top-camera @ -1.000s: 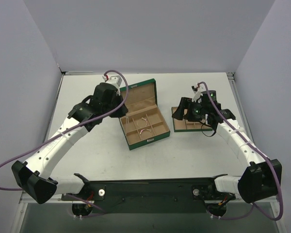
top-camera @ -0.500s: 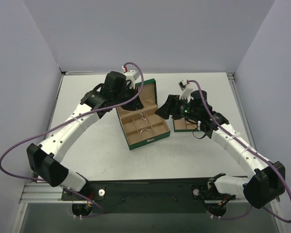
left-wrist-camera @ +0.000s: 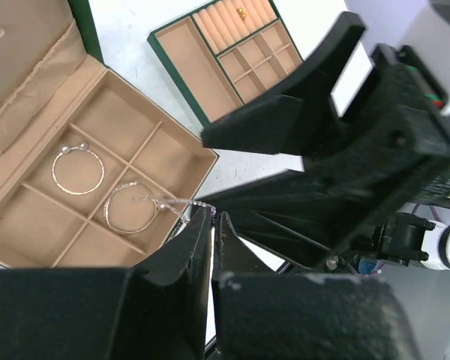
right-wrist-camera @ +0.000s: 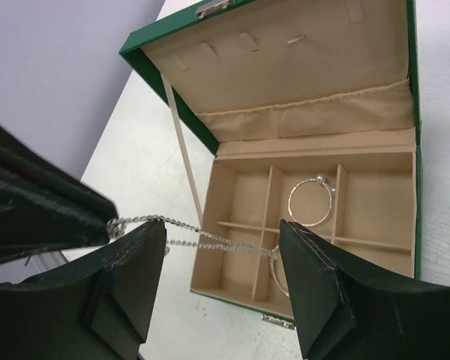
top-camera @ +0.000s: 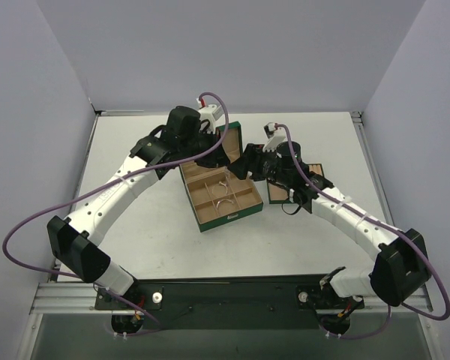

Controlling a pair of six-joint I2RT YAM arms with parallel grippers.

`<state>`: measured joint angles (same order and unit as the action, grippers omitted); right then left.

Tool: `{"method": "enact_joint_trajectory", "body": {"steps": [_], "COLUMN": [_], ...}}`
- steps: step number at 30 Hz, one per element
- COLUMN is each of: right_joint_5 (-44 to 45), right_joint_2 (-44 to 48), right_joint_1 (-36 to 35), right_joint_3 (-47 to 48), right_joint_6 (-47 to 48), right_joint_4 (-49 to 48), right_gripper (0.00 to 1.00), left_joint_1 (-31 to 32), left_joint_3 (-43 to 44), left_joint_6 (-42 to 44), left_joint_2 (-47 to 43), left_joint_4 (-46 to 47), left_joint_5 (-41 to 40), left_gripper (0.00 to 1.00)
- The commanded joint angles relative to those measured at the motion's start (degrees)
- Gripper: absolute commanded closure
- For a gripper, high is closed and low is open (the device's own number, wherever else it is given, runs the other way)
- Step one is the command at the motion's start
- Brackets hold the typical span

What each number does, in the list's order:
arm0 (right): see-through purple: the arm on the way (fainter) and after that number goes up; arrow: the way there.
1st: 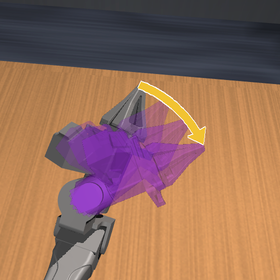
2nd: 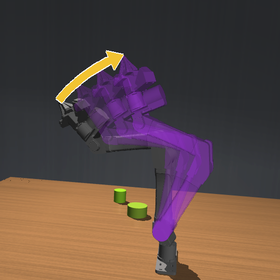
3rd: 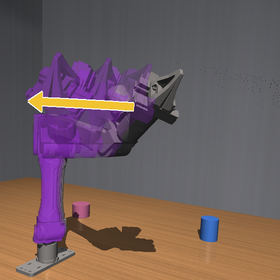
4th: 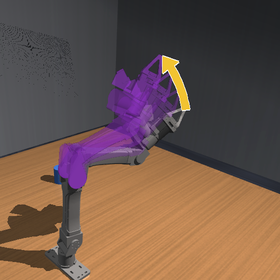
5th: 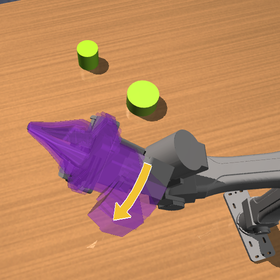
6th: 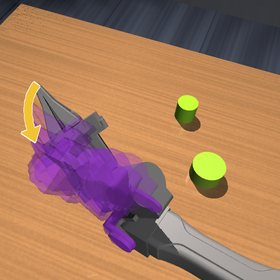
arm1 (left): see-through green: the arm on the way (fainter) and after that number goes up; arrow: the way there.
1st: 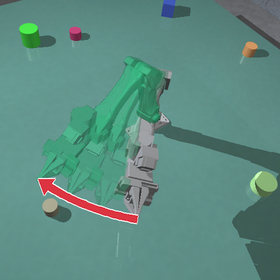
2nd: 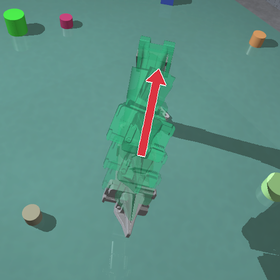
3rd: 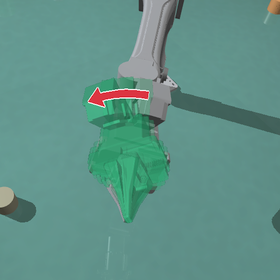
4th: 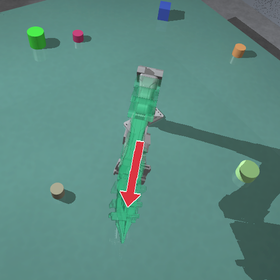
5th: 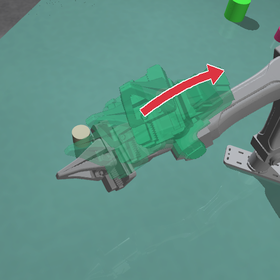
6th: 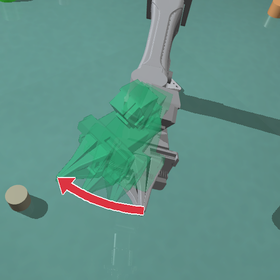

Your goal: Organize the mixed jewelry

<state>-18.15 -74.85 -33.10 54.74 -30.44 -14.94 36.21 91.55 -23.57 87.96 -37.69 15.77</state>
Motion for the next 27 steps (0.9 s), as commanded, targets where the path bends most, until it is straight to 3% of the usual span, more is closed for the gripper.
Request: {"method": "enact_joint_trajectory", "body": {"steps": [1,27], "right_joint_5": [2.07,-4.52], "right_joint_2": [-1.53,-11.8], "right_joint_1": [-0.73,-0.56], "right_joint_3": [-0.6,-6.75], "right_joint_6": [-0.5,-8.85], "right_joint_4": [-7.56,-29.35], "right_gripper": [0.38,0.4], "left_joint_1": [0.44,0.97], "left_joint_3": [3.11,2.85], "left_joint_6": [-0.25,-0.33], "left_joint_2": [0.19,-3.32], "left_joint_4": [3.15,6.93], "left_joint_5": [1.55,2.42], "left_gripper": [1.0,1.0]}}
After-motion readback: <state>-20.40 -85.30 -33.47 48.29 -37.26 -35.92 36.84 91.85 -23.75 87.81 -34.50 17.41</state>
